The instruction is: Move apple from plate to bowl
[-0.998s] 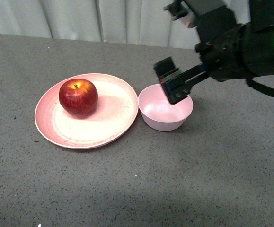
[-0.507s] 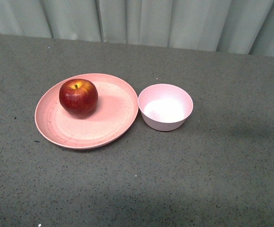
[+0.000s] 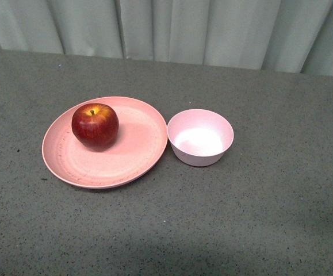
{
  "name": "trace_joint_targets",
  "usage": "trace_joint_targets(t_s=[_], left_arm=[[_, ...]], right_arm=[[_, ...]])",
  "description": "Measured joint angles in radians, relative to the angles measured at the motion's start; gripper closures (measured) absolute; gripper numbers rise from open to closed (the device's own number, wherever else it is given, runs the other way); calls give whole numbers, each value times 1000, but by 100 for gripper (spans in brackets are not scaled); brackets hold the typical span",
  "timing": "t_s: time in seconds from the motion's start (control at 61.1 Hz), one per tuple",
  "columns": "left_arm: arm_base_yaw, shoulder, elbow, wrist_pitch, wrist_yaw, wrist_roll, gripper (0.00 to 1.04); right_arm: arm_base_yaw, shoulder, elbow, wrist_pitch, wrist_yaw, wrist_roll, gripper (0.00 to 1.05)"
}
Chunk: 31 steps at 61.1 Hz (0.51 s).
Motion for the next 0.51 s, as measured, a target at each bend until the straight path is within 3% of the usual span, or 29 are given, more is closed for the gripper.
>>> trace_joint_targets(t_s=[0.164, 0.507], left_arm=[[0, 0, 0, 0, 0, 0, 7], [0, 0, 0, 0, 0, 0, 7]], right_arm=[[-72, -143, -39, -103, -87, 0, 104], [-92, -414, -80, -327, -92, 2, 104]])
